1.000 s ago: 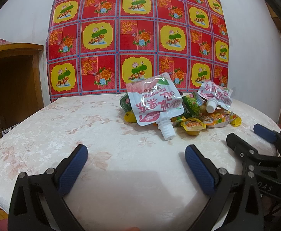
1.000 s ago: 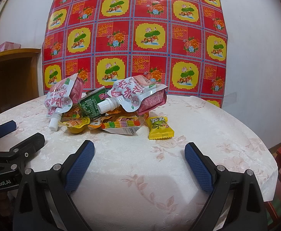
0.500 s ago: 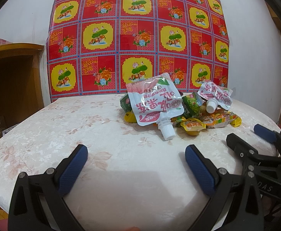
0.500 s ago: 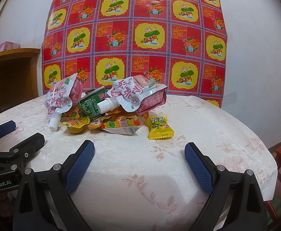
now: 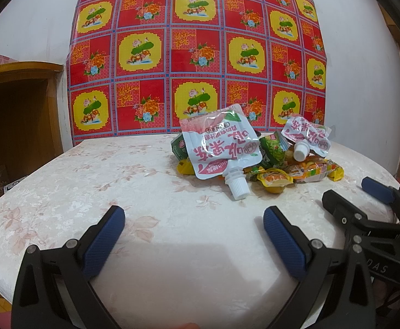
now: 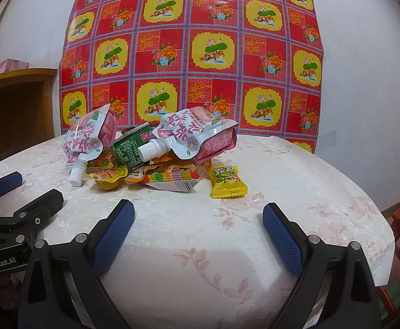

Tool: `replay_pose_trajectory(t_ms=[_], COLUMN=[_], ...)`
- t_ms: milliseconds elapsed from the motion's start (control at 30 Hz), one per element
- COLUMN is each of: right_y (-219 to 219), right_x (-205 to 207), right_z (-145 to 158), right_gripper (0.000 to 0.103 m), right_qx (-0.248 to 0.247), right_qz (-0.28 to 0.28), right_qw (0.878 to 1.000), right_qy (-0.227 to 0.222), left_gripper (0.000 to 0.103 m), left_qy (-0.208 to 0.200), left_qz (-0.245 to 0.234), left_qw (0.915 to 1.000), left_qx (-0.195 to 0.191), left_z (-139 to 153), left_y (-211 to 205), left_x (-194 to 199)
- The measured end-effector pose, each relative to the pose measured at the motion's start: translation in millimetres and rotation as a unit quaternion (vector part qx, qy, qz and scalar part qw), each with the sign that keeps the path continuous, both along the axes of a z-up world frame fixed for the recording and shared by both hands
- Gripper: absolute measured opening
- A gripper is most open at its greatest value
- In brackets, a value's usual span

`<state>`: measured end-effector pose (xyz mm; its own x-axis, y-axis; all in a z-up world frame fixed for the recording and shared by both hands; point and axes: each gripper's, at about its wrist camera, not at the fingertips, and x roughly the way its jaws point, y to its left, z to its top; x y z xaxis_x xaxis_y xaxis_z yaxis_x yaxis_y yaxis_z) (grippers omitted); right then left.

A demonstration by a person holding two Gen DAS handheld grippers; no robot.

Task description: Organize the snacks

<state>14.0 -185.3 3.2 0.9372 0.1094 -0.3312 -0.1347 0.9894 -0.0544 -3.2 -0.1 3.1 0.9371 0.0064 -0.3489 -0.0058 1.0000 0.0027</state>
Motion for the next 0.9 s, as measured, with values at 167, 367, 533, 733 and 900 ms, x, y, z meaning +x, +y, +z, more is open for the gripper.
replay_pose_trajectory(t_ms=[167,367,533,733,900], right_y=[-0.3,0.5,-3.5,-18.3,-34.0], right_x=[0.0,-0.1,3.9,6.4,19.3], right_z=[0.2,0.2,1.4,13.3,44.1], right_gripper=[0.096,0.096,0.096,0.086,0.086], right_qx=[0.000,0.000,0.005,0.036,0.101], right_qz=[0.000,0.000,0.015,0.041,0.048], right_qw=[1.000,1.000,1.000,0.998,0.993], right_qy=[0.000,0.000,0.012,0.025,0.036], left_gripper=[0.103,0.103,0.103,0.103,0.103], left_qy=[0.000,-0.004,-0.003,-0.006,0.000], left_qz=[0.000,0.000,0.001,-0.011,-0.016], left_qw=[1.0000,1.0000,1.0000,0.9999,0.9999], left_qx=[0.000,-0.001,-0.003,-0.005,-0.005], left_z=[-0.3,0.0,1.0,-0.9,0.0], left_y=[-0.1,0.0,1.1,3.2,4.0], left_x=[-0.1,-0.4,-1.1,-1.8,-2.2])
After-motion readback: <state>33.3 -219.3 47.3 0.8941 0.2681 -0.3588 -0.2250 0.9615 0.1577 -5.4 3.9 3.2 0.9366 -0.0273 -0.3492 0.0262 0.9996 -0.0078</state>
